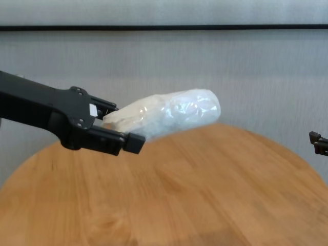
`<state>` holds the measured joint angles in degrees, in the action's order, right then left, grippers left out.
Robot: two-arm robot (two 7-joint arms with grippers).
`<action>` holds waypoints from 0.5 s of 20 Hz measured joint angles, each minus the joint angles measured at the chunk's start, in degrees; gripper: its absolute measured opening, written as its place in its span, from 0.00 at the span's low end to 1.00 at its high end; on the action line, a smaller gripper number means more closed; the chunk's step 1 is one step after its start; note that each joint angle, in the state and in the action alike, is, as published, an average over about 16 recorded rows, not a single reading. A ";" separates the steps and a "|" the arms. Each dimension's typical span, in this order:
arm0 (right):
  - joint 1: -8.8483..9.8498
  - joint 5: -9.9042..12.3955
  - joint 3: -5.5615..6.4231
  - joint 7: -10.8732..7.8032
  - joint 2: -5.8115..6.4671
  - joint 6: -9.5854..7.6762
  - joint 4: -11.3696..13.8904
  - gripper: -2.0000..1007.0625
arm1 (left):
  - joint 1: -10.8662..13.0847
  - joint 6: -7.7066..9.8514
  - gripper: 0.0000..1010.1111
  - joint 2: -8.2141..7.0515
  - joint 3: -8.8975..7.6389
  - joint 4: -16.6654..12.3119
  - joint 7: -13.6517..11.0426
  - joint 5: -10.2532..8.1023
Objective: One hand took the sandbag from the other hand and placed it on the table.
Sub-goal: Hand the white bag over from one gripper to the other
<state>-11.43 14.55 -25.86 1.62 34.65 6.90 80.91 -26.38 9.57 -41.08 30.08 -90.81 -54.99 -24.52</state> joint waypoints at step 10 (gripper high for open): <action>0.00 0.00 0.00 0.00 0.00 0.00 0.00 0.99 | -0.56 -1.32 0.56 -0.59 0.99 0.98 -0.62 -0.51</action>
<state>-11.43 14.55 -25.86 1.62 34.65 6.90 80.91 -26.94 8.25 -41.67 31.08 -89.83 -55.60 -25.02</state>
